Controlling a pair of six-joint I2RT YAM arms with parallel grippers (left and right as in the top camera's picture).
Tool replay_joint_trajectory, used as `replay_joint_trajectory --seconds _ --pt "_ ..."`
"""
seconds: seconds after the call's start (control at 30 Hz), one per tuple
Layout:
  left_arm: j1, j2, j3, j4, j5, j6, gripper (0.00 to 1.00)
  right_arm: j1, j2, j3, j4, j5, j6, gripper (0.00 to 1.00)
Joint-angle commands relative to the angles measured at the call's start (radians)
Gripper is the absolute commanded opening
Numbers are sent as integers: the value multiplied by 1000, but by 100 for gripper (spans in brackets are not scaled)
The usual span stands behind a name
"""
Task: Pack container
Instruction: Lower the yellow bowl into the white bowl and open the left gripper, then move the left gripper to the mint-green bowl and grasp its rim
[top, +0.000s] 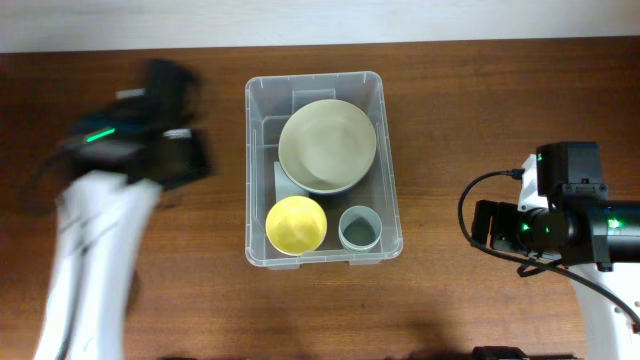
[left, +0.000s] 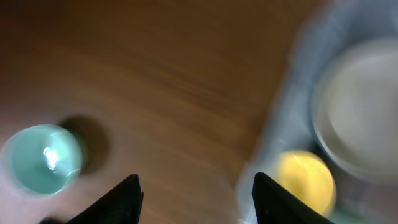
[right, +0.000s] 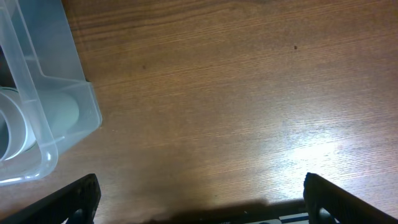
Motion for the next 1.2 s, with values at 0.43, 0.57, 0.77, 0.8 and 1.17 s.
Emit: replay_joint_trajectory --seconds 0.43,0.57,0.77,0.8,1.17 --pt "613 -77 -532 255 89 40 76 6 1 -2 3 9 4 100" --pt "640 -8 -652 345 91 40 77 6 1 -2 3 9 4 100" --pt "647 128 -727 434 90 39 77 6 1 -2 0 9 4 100" --pt "647 151 -727 439 90 39 77 6 1 -2 -1 9 4 100" --pt "647 274 -727 482 86 39 77 6 1 -2 -1 9 4 100"
